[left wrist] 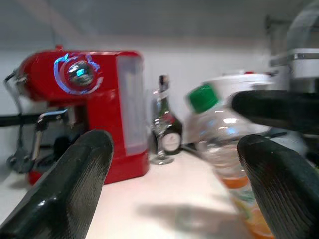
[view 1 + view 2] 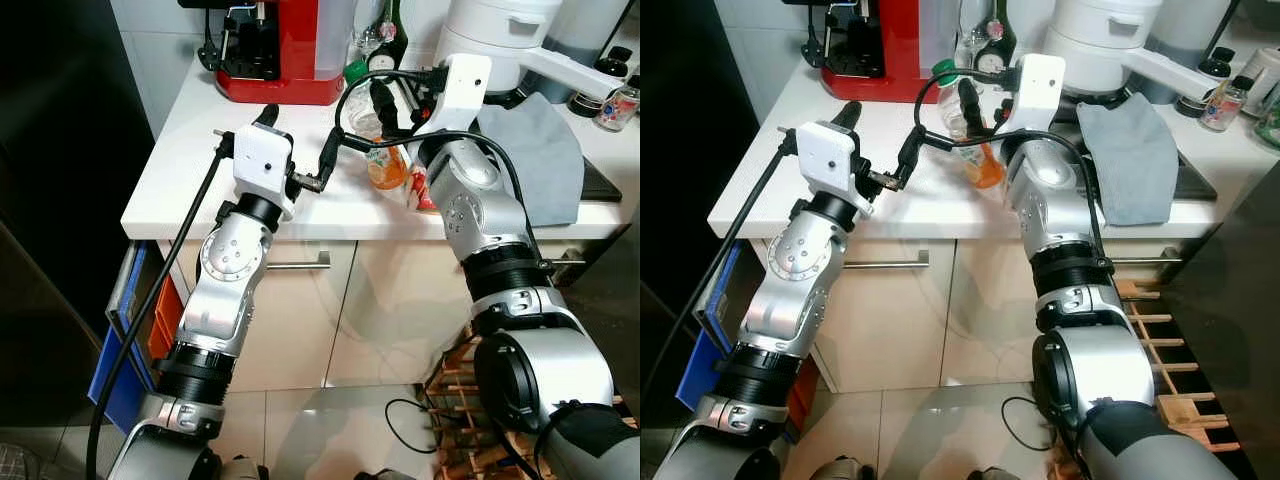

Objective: Restocking fridge

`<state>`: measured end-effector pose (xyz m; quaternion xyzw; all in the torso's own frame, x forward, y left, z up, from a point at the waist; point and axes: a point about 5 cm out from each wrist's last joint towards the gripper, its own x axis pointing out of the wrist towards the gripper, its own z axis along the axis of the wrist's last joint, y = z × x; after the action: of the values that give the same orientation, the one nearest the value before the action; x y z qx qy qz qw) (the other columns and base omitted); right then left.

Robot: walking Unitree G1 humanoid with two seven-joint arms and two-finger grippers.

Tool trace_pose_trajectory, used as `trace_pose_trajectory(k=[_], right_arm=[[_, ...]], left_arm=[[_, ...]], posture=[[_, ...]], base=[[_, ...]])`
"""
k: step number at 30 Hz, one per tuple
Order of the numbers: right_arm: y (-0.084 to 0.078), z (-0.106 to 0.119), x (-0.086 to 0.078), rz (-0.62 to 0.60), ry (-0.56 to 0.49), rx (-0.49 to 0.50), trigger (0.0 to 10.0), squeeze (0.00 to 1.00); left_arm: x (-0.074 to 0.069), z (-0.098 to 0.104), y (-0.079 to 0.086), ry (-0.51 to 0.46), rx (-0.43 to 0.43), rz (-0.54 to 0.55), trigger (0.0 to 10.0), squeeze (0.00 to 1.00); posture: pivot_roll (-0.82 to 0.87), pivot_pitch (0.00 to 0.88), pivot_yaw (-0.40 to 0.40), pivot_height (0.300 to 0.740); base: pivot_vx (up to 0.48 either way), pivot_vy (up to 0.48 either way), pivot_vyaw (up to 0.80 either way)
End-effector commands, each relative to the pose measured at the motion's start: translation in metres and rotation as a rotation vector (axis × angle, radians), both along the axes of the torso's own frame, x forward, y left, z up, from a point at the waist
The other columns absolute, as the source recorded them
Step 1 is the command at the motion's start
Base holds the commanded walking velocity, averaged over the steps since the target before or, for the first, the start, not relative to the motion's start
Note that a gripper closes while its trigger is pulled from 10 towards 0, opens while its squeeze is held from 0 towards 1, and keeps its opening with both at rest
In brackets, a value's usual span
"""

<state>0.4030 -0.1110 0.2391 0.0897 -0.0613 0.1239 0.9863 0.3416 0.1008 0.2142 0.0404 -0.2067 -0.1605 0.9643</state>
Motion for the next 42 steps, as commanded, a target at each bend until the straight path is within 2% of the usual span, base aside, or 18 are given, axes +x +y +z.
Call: trace_pose_trajectory(k=[1, 3, 7, 11, 18, 24, 26, 32, 37, 39, 42], right_arm=[[-0.008, -0.022, -0.001, -0.037, 0.087, -0.036, 10.0, 0.02], [-0.009, -0.022, -0.002, -0.04, 0.084, -0.039, 10.0, 0.03], [-0.01, -0.021, -0.002, -0.045, 0.084, -0.041, 10.0, 0.02], [-0.012, -0.022, -0.002, -0.051, 0.087, -0.042, 10.0, 0.02], [-0.013, -0.021, -0.002, -0.055, 0.085, -0.045, 10.0, 0.02], [-0.014, -0.02, -0.003, -0.058, 0.081, -0.05, 10.0, 0.03], [-0.016, -0.019, -0.004, -0.062, 0.08, -0.052, 10.0, 0.03], [-0.016, -0.019, -0.005, -0.066, 0.079, -0.052, 10.0, 0.03], [-0.016, -0.02, -0.006, -0.065, 0.08, -0.053, 10.0, 0.03], [-0.014, -0.02, -0.008, -0.059, 0.08, -0.054, 10.0, 0.03], [-0.011, -0.02, -0.01, -0.05, 0.078, -0.055, 10.0, 0.03]], left_arm=[[0.013, 0.008, 0.017, 0.03, -0.094, 0.034, 10.0, 0.0], [0.019, 0.009, 0.023, 0.055, -0.138, 0.037, 10.0, 0.0], [0.027, 0.014, 0.023, 0.064, -0.167, -0.001, 10.0, 0.0], [0.035, 0.018, 0.013, 0.094, -0.246, -0.09, 10.0, 0.0], [0.045, 0.014, -0.019, 0.199, -0.405, -0.266, 10.0, 0.0], [0.05, 0.018, -0.035, 0.229, -0.473, -0.344, 10.0, 0.0], [0.053, 0.021, -0.042, 0.257, -0.533, -0.39, 10.0, 0.0], [0.056, 0.016, -0.053, 0.323, -0.625, -0.438, 10.0, 0.0], [0.056, 0.015, -0.06, 0.339, -0.624, -0.454, 10.0, 0.0], [0.057, 0.014, -0.066, 0.361, -0.583, -0.438, 10.0, 0.0], [0.059, 0.015, -0.068, 0.378, -0.582, -0.419, 10.0, 0.0]], posture=[[0.0, 0.0, -0.031, 0.74], [0.0, 0.0, -0.031, 0.74], [-0.01, 0.0, -0.03, 0.74], [-0.01, 0.0, -0.03, 0.74], [-0.04, 0.0, -0.025, 0.74], [-0.06, 0.0, -0.018, 0.74], [-0.06, 0.0, -0.014, 0.74], [-0.07, 0.0, -0.007, 0.74], [-0.08, 0.0, -0.004, 0.74], [-0.08, 0.0, -0.003, 0.74], [-0.09, 0.0, 0.004, 0.74]], base=[[0.0, 0.0, 0.0], [0.0, 0.0, 0.0], [0.0, 0.0, 0.0], [0.0, 0.0, 0.0], [0.0, 0.0, 0.0], [0.0, 0.0, 0.0], [0.0, 0.0, 0.0], [0.0, 0.0, 0.0], [0.0, 0.0, 0.0], [0.0, 0.0, 0.0], [0.0, 0.0, 0.0]])
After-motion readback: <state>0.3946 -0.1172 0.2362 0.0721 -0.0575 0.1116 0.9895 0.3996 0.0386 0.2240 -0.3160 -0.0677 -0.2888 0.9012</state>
